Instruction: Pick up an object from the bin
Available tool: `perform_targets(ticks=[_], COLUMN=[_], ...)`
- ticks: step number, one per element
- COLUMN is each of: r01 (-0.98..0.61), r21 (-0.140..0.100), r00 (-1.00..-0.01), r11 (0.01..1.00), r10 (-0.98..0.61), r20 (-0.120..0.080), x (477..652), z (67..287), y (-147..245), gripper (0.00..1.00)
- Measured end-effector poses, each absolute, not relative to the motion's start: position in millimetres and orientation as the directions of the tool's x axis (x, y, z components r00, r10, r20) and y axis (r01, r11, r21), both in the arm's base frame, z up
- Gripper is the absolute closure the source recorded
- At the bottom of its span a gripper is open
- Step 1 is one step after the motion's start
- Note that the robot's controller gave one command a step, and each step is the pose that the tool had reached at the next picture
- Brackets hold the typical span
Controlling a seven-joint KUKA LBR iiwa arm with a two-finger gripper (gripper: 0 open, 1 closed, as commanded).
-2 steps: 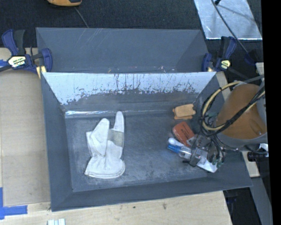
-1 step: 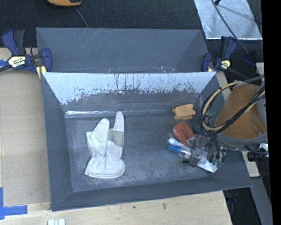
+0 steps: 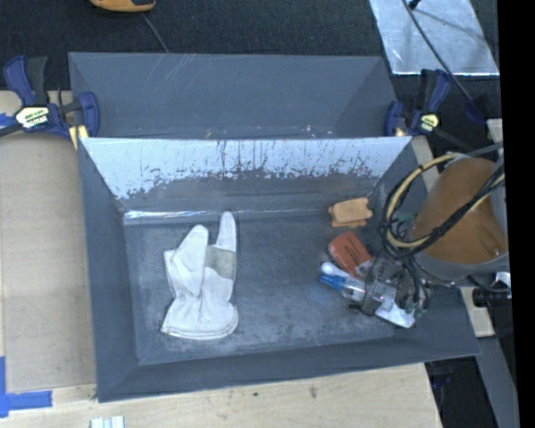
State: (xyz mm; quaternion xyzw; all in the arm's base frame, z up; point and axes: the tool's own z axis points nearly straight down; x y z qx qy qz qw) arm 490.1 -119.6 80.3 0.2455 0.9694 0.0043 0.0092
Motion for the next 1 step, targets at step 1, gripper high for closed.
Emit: perform_targets(ticks=[1], r01=[0.476], r21=[0.004], r00=[-0.880], r11=[0.880], r10=[0.476], r20=[-0.001], x=[486.5], z=[98.3], y=[-120.4], gripper=[1.00])
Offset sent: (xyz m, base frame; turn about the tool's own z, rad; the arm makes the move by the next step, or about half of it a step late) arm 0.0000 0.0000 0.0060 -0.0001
